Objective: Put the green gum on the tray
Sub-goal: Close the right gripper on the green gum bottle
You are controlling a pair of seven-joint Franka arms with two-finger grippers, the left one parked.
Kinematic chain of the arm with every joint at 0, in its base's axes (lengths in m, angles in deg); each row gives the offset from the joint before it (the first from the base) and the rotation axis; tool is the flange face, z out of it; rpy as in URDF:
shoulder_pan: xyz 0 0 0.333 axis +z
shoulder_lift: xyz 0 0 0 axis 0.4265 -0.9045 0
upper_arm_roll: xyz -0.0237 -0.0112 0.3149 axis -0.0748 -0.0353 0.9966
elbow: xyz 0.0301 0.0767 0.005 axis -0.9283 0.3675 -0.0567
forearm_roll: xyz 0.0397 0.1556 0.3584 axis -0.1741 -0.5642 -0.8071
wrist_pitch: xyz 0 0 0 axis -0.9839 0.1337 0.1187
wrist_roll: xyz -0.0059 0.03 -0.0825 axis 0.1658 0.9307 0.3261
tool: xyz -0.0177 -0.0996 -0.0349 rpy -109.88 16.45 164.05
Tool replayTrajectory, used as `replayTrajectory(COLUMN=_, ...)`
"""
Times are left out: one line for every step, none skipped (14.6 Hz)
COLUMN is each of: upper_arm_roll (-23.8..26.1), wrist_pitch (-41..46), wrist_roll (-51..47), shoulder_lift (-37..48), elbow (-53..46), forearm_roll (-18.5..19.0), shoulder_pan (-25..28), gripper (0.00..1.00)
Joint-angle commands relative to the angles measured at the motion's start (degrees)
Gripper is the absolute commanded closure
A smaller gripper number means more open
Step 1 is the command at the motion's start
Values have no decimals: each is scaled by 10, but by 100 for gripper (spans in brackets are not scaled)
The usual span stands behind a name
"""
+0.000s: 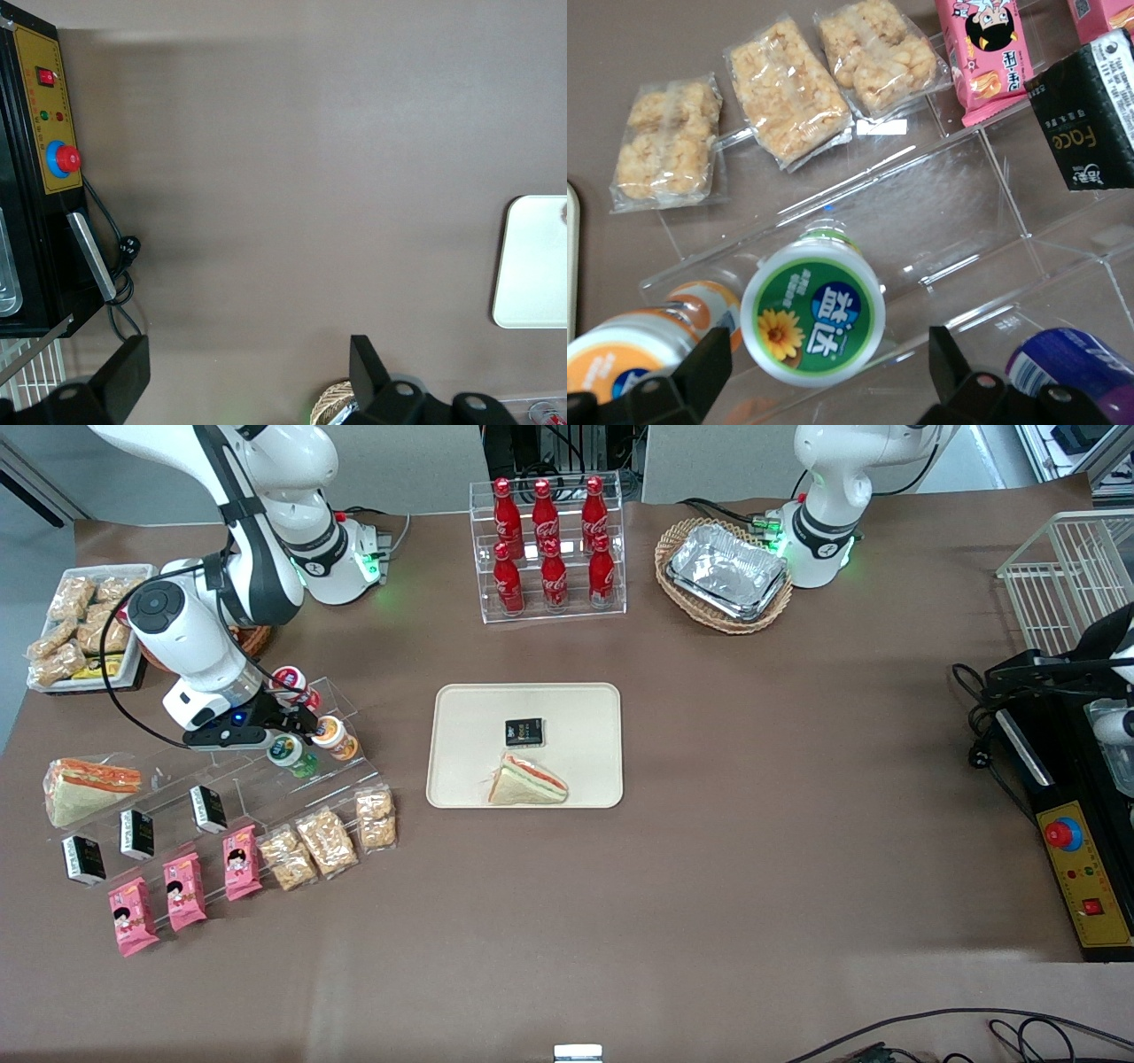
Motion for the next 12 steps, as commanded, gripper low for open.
replayTrajectory(upper_arm_roll=0, wrist_pitch=-15, wrist_roll=-12, shoulder_lift=-7, elbow=-6, forearm_roll=13, shoulder_pan=-3, gripper=1)
replayTrajectory(upper_arm_roll=0, wrist_pitch=-15, wrist_roll=-12, shoulder_lift=-8, elbow=-12, forearm_roll=13, shoulder_pan=-2, gripper=1)
replayTrajectory(upper_arm_roll=0, wrist_pitch=-14, wrist_roll=-12, shoulder_lift=-9, elbow=-18, forearm_roll=13, shoulder_pan=-1, gripper=1)
replayTrajectory(upper_arm_roll=0, wrist_pitch=-14, wrist_roll=-12, shoulder_lift=-11, elbow=-23, forearm_roll=13, shoulder_pan=-2, gripper=2)
replayTrajectory(upper_arm_roll=0, wrist_pitch=-12, wrist_roll=-12, shoulder_lift=-12, elbow=-26, forearm_roll=13, shoulder_pan=-2, gripper=4)
replayTrajectory(upper_arm_roll=0, wrist_pitch=-12, wrist_roll=-12, shoulder_lift=-13, elbow=-28, forearm_roll=13, shoulder_pan=-2, gripper=6)
replayTrajectory(upper_arm_roll=0, wrist_pitch=-12, wrist_roll=-12, shoulder_lift=-15, elbow=-29, forearm_roll=13, shoulder_pan=-2, gripper=15)
replayTrajectory(upper_arm_roll=0, wrist_pitch=-14, wrist_roll=-12, shoulder_lift=-17, elbow=-29, forearm_roll=13, shoulder_pan=-2, gripper=15)
replayTrajectory(upper_arm_roll=0, wrist_pitch=-14, wrist_roll=-12, shoulder_lift=-20, elbow=-29, forearm_roll=13, shoulder_pan=-2, gripper=15)
replayTrajectory(upper_arm_roll=0, wrist_pitch=-16, wrist_roll=-12, shoulder_lift=-21, elbow=-29, forearm_roll=13, shoulder_pan=-2, gripper=15)
replayTrajectory(upper_arm_roll=0, wrist_pitch=-24, wrist_roll=-11, shoulder_lift=-23, elbow=-29, forearm_roll=14, shoulder_pan=-3, gripper=14)
replayTrajectory(upper_arm_roll=-1, wrist_pitch=-26, wrist_roll=-11, shoulder_lift=-24, elbow=-29, forearm_roll=14, shoulder_pan=-3, gripper=14)
